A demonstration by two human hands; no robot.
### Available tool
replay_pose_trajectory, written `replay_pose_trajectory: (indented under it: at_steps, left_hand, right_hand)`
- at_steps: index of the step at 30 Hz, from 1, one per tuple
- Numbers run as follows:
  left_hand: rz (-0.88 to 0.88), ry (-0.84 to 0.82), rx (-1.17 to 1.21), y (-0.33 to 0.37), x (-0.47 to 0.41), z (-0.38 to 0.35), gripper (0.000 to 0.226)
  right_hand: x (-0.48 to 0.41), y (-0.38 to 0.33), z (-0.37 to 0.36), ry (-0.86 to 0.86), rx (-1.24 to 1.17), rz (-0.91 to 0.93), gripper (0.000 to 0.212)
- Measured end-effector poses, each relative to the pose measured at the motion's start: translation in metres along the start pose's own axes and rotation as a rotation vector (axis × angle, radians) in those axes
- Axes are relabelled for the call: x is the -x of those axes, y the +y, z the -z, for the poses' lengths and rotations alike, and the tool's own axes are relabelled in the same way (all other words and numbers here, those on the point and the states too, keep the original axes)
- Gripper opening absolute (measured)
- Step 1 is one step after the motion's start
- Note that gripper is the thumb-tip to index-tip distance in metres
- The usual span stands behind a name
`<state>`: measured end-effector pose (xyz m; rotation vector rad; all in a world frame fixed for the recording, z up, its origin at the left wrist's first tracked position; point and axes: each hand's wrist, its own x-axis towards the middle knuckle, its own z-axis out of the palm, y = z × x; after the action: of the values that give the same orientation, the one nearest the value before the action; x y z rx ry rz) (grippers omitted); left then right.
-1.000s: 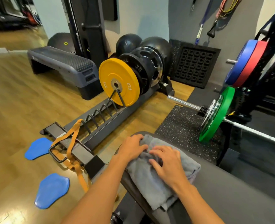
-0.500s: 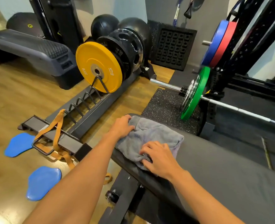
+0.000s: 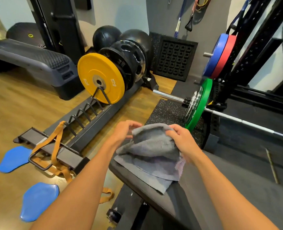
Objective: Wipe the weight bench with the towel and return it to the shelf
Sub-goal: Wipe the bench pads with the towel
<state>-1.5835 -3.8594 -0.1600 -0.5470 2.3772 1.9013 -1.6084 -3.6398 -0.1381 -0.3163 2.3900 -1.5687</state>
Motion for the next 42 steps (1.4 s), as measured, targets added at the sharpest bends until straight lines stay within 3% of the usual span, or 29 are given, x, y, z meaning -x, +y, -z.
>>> replay_pose_trajectory:
  at_steps: [5, 8, 10, 12, 14, 17, 19, 21, 23, 28, 33, 38, 42]
  left_hand:
    - [0.012, -0.221, -0.019, -0.003, -0.003, 0.004, 0.051]
    - [0.018, -0.325, 0.229, -0.012, -0.009, 0.008, 0.033]
    - [-0.013, -0.371, 0.078, -0.013, -0.015, 0.005, 0.041]
    - [-0.149, -0.327, -0.337, -0.014, -0.024, -0.006, 0.037]
    - [-0.267, -0.208, -0.454, -0.006, -0.031, -0.016, 0.019]
    - [-0.347, -0.167, -0.186, 0.011, -0.036, -0.018, 0.023]
    - [-0.253, -0.292, 0.164, 0.022, -0.038, -0.018, 0.024]
    - [-0.156, -0.486, 0.339, 0.036, -0.037, -0.023, 0.016]
    - [-0.185, -0.479, 0.318, 0.052, -0.037, -0.029, 0.017]
    - [-0.486, -0.136, 0.241, 0.143, -0.034, -0.019, 0.027]
    - [-0.682, -0.166, 0.308, 0.198, 0.000, 0.006, 0.063]
    - [-0.572, -0.311, 0.050, 0.126, 0.034, 0.003, 0.047]
    - [-0.158, -0.549, -0.375, 0.033, 0.061, -0.015, 0.056]
  right_hand:
    - [-0.036, -0.001, 0.026, 0.085, -0.510, -0.326, 0.020]
    - [-0.043, 0.007, 0.032, 0.111, -0.729, -0.387, 0.038]
    - [-0.043, 0.014, 0.035, 0.077, -0.847, -0.384, 0.052]
    - [-0.039, 0.020, 0.032, 0.021, -0.788, -0.327, 0.048]
    - [-0.035, 0.025, 0.028, 0.020, -0.614, -0.242, 0.044]
    - [-0.035, 0.020, 0.030, 0.062, -0.641, -0.157, 0.034]
    - [-0.040, 0.012, 0.040, 0.054, -0.760, -0.148, 0.032]
    - [-0.044, 0.002, 0.048, 0.046, -0.817, -0.156, 0.034]
    - [-0.047, -0.014, 0.051, 0.069, -0.796, -0.121, 0.036]
    - [-0.055, -0.097, 0.071, 0.149, -0.851, 0.156, 0.033]
    - [-0.040, -0.162, 0.098, 0.027, -0.874, 0.456, 0.028]
    - [0.003, -0.095, 0.080, -0.140, -0.582, 0.389, 0.052]
    - [0.045, 0.006, 0.056, -0.464, -0.386, -0.086, 0.067]
